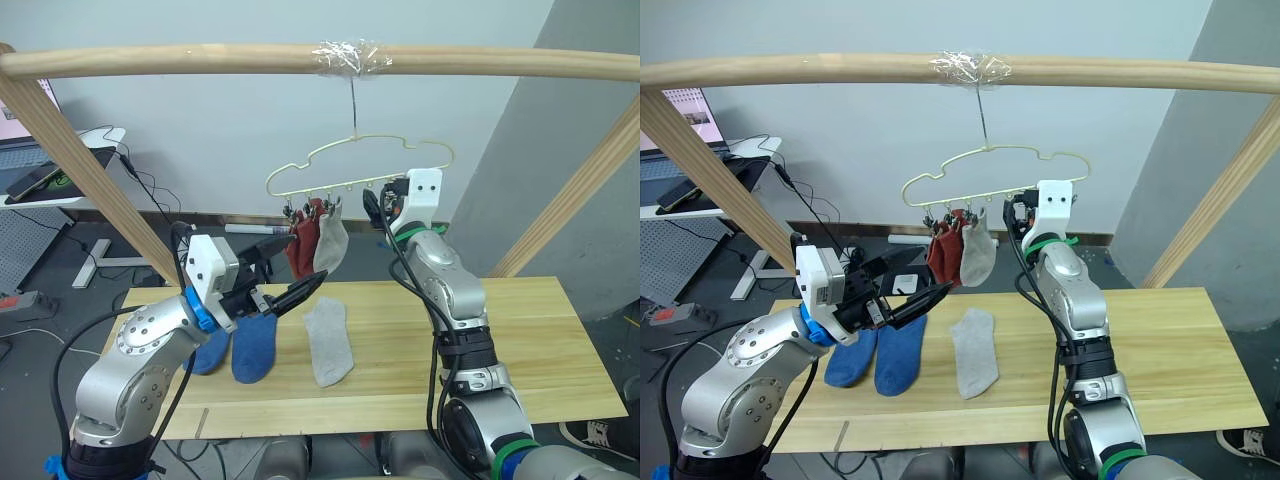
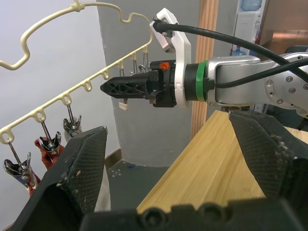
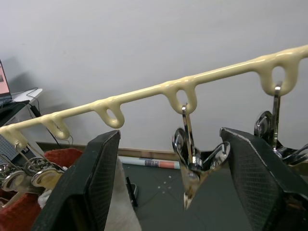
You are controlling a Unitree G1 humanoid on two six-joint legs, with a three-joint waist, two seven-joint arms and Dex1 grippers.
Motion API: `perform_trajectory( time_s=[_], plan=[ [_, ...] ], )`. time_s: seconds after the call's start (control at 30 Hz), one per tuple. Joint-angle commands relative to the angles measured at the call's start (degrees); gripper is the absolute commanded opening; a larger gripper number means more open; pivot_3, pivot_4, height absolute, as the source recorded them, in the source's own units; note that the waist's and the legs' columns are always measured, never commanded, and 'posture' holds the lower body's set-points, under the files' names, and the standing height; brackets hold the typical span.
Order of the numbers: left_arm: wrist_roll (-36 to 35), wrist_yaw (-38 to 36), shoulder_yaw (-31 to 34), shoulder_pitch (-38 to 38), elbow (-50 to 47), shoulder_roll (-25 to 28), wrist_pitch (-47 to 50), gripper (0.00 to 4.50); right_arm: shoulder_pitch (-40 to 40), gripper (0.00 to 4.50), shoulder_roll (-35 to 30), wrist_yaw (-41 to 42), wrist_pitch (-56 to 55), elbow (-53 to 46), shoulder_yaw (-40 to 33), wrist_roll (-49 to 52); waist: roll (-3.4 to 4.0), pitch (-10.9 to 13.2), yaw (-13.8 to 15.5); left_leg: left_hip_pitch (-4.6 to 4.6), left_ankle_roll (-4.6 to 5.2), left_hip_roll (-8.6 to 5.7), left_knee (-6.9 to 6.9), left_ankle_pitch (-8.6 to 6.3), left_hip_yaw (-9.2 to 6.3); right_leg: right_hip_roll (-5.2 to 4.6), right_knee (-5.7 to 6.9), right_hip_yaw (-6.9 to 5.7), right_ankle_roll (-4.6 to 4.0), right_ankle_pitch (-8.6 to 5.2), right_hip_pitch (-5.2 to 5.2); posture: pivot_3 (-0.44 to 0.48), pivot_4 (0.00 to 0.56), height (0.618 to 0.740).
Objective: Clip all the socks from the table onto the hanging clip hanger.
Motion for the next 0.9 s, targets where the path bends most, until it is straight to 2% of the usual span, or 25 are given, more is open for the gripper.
perform_trajectory(
  time_s=[0.03,0.67,0.77,0.9],
  plan=[
    [-1.1,0.3,0.4,-0.4,-1.6,-0.3,-0.3,4.5,-1.8,3.44,0.6,0.3,-1.4,-0.8,-0.7,0.9,0.0,0.0,0.0,0.0,0.0,0.0,0.0,0.0,0.0,0.0,0.0,0.0,0.0,0.0,0.0,0.096,0.133,0.74],
    [-0.9,0.8,0.0,-0.7,-1.7,-0.6,-0.5,4.5,-4.1,3.44,1.5,2.1,-2.4,2.7,-1.6,0.9,0.0,0.0,0.0,0.02,0.0,0.0,0.01,0.0,0.0,0.01,0.04,0.0,0.0,0.0,0.0,0.101,0.133,0.74],
    [-0.8,0.8,0.0,-0.6,-1.8,-0.6,-0.5,4.5,-3.9,2.84,1.4,1.9,-2.2,2.9,-1.8,0.8,0.0,0.0,0.0,0.02,0.0,0.0,0.01,0.0,0.0,0.01,0.05,0.0,0.0,0.0,0.0,0.102,0.133,0.74],
    [-0.7,0.8,-0.1,-0.6,-1.8,-0.8,-0.5,4.5,-4.1,1.44,1.3,1.7,-2.1,3.2,-2.0,0.8,0.0,0.0,0.0,0.03,0.0,0.0,0.01,0.0,0.0,0.01,0.06,0.0,0.0,0.0,0.0,0.101,0.131,0.74]
  ],
)
